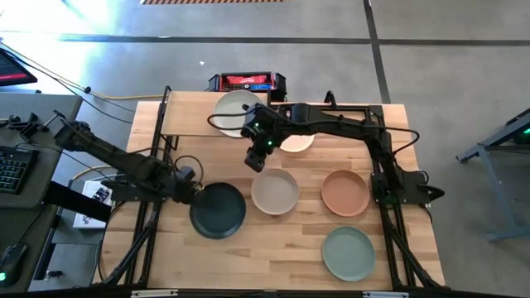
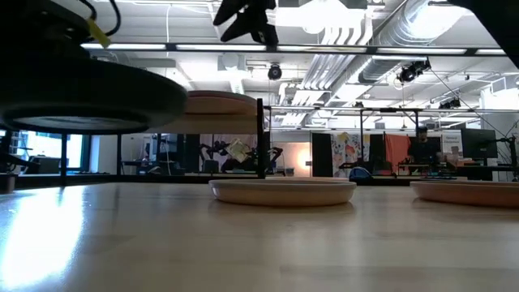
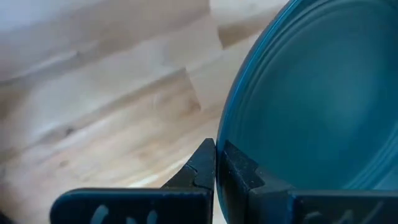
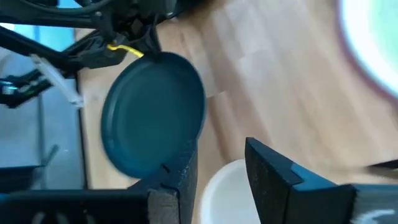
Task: Place and stack plates onto a shelf
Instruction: Stack the dark blue plate on top of the white plate on the shelf
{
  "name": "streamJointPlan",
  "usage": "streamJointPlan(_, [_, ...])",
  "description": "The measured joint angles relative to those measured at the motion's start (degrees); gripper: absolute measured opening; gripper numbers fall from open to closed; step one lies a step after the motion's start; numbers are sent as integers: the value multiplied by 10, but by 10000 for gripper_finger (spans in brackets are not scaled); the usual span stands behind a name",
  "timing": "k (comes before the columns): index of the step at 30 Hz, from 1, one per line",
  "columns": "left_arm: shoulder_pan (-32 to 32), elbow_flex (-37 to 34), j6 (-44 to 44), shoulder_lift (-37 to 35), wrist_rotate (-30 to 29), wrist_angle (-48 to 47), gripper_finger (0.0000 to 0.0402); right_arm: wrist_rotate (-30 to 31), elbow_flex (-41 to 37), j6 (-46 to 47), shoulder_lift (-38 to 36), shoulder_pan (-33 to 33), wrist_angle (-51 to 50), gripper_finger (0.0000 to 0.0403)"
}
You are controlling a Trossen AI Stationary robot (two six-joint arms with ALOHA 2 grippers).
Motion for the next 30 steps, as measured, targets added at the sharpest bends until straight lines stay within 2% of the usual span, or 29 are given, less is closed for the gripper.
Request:
streamJointPlan(6, [66,0,42,0,-12,46,1,21,0,-36,0,-14,-2,137])
streamJointPlan(11, [111,0,64,0,-19,69,1,31,0,-27,0,-19,-5,157])
streamJointPlan(16, [143,1,79,0,-19,76,0,72,0,-6,6,-17,-42,158])
streamJointPlan(25, [177,37,124,3,-60,91,0,76,0,11,15,-15,-68,158])
streamJointPlan(30, [194,52,149,18,-61,93,0,76,0,22,17,-9,-73,158])
